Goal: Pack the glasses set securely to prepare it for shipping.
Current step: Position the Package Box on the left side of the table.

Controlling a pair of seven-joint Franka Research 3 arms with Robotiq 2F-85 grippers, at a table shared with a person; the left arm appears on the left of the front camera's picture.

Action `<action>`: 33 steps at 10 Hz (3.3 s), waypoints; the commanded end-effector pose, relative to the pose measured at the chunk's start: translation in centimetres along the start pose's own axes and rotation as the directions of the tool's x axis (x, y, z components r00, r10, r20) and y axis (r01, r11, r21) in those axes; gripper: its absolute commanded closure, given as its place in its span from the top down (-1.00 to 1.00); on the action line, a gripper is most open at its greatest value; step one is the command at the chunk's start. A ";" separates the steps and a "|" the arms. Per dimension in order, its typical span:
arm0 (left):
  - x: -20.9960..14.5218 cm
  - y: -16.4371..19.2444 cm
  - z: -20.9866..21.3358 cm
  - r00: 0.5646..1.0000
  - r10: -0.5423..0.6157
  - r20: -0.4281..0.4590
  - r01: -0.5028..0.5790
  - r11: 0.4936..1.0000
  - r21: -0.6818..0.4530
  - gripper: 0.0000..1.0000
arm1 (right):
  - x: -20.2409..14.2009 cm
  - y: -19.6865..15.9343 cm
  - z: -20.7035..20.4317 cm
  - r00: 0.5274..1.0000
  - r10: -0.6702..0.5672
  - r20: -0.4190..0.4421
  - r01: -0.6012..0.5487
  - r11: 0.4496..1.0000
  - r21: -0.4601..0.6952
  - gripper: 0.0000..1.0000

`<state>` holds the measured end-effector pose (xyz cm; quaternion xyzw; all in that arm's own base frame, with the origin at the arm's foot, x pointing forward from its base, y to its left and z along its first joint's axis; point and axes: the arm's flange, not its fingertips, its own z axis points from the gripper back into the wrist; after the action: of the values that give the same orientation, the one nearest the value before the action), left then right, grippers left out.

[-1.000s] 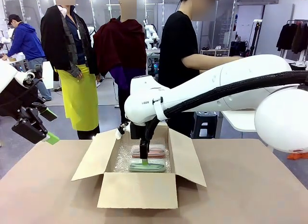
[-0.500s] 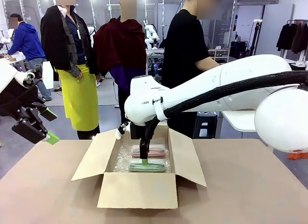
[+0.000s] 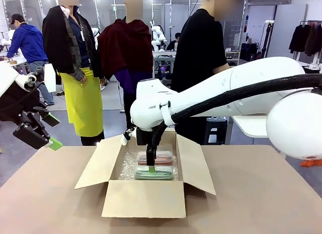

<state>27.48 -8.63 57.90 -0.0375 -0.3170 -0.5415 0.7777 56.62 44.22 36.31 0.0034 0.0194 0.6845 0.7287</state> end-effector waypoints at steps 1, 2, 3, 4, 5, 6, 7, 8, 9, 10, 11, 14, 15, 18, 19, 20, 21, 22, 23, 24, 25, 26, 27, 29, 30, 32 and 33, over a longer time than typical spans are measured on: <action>1.2 4.3 -0.7 0.979 0.199 0.034 -0.196 0.978 -0.064 1.00 | -3.0 3.2 3.9 0.999 0.051 -0.010 -0.052 0.996 -0.069 1.00; 0.8 6.6 -1.2 0.948 0.315 0.052 -0.302 0.938 -0.169 1.00 | -5.0 4.2 5.7 0.998 0.057 0.035 -0.054 0.996 -0.065 1.00; -0.1 9.4 -2.4 0.902 0.429 0.055 -0.410 0.889 -0.206 1.00 | -7.5 5.1 7.5 0.996 0.049 0.073 -0.043 0.995 -0.088 1.00; -1.0 11.3 -3.7 0.873 0.482 0.066 -0.460 0.862 -0.216 1.00 | -9.6 5.8 8.8 0.990 0.038 0.135 -0.026 0.995 -0.092 1.00; -2.1 12.9 -4.9 0.846 0.527 0.082 -0.497 0.835 -0.237 1.00 | -12.1 6.6 10.0 0.983 0.012 0.185 0.009 0.994 -0.110 1.00; -3.3 14.6 -6.4 0.792 0.605 0.080 -0.563 0.776 -0.286 1.00 | -14.5 7.2 10.9 0.976 -0.007 0.216 0.034 0.992 -0.118 1.00; -4.8 16.6 -8.1 0.727 0.683 0.069 -0.630 0.704 -0.328 1.00 | -17.1 8.1 11.8 0.972 -0.009 0.234 0.045 0.988 -0.148 1.00; -6.0 18.2 -9.6 0.684 0.728 0.052 -0.671 0.655 -0.349 1.00 | -18.9 8.8 12.3 0.964 -0.028 0.264 0.073 0.984 -0.165 1.00; -7.1 19.6 -10.9 0.626 0.779 0.036 -0.708 0.588 -0.391 1.00 | -20.5 9.5 12.7 0.956 -0.073 0.284 0.129 0.974 -0.186 1.00; -8.3 21.1 -12.2 0.577 0.816 0.035 -0.739 0.540 -0.403 1.00 | -22.6 10.4 13.2 0.941 -0.124 0.316 0.198 0.956 -0.215 1.00; -9.6 22.6 -14.0 0.515 0.857 -0.025 -0.773 0.452 -0.445 1.00 | -25.2 11.8 13.8 0.919 -0.182 0.351 0.277 0.929 -0.244 1.00; -12.0 25.0 -18.2 0.433 0.899 -0.059 -0.795 0.351 -0.494 1.00 | -30.9 15.0 14.6 0.831 -0.264 0.489 0.396 0.899 -0.187 1.00; -12.8 25.6 -19.8 0.395 0.917 -0.061 -0.804 0.313 -0.505 1.00 | -32.1 15.8 14.8 0.819 -0.263 0.510 0.405 0.894 -0.189 1.00; -15.4 26.3 -23.2 0.291 0.954 -0.067 -0.850 0.225 -0.476 1.00 | -35.3 18.2 15.5 0.761 -0.263 0.593 0.452 0.870 -0.194 1.00; -15.9 26.6 -23.3 0.288 0.956 -0.060 -0.850 0.226 -0.476 1.00 | -36.1 18.4 15.6 0.740 -0.291 0.607 0.480 0.860 -0.172 1.00; -16.4 26.8 -23.8 0.261 0.962 -0.075 -0.860 0.197 -0.470 1.00 | -36.8 18.2 15.7 0.706 -0.329 0.627 0.514 0.847 -0.135 1.00; -16.5 26.4 -23.9 0.244 0.963 -0.115 -0.843 0.152 -0.516 1.00 | -36.8 17.6 15.6 0.706 -0.331 0.626 0.505 0.855 -0.118 1.00; -16.7 26.1 -23.8 0.285 0.954 -0.095 -0.858 0.210 -0.470 1.00 | -36.7 18.0 16.4 0.753 -0.303 0.585 0.479 0.861 -0.171 1.00; -16.7 26.1 -23.8 0.285 0.954 -0.095 -0.858 0.210 -0.470 1.00 | -36.7 18.0 16.4 0.753 -0.303 0.585 0.479 0.861 -0.171 1.00; -16.7 26.1 -23.8 0.285 0.954 -0.095 -0.858 0.210 -0.470 1.00 | -36.7 18.0 16.4 0.753 -0.303 0.585 0.479 0.861 -0.171 1.00; -16.7 26.1 -23.8 0.285 0.954 -0.095 -0.858 0.210 -0.470 1.00 | -36.7 18.0 16.4 0.753 -0.303 0.585 0.479 0.861 -0.171 1.00; -16.7 26.0 -24.0 0.281 0.954 -0.105 -0.857 0.200 -0.475 1.00 | -36.7 18.0 16.4 0.753 -0.303 0.585 0.479 0.861 -0.171 1.00; -18.0 26.8 -25.1 0.251 0.954 -0.165 -0.834 0.127 -0.537 1.00 | -36.7 18.0 16.4 0.753 -0.303 0.585 0.479 0.861 -0.171 1.00; -20.2 26.6 -27.2 0.245 0.954 -0.174 -0.785 0.090 -0.613 1.00 | -36.7 18.0 16.4 0.753 -0.303 0.585 0.479 0.861 -0.171 1.00; -21.1 26.6 -28.3 0.221 0.959 -0.179 -0.774 0.061 -0.630 1.00 | -36.7 18.0 16.4 0.753 -0.303 0.585 0.479 0.861 -0.171 1.00; -22.0 26.3 -30.8 0.198 0.952 -0.235 -0.756 -0.005 -0.655 1.00 | -36.7 18.0 16.4 0.753 -0.303 0.585 0.479 0.861 -0.171 1.00; -22.1 26.0 -32.0 0.178 0.951 -0.254 -0.756 -0.033 -0.654 1.00 | -36.7 18.0 16.4 0.753 -0.303 0.585 0.479 0.861 -0.171 1.00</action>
<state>58.71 7.54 28.08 -0.5551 -0.1078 0.0083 0.8247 36.98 8.77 54.00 0.0806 -0.2938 0.4804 0.8225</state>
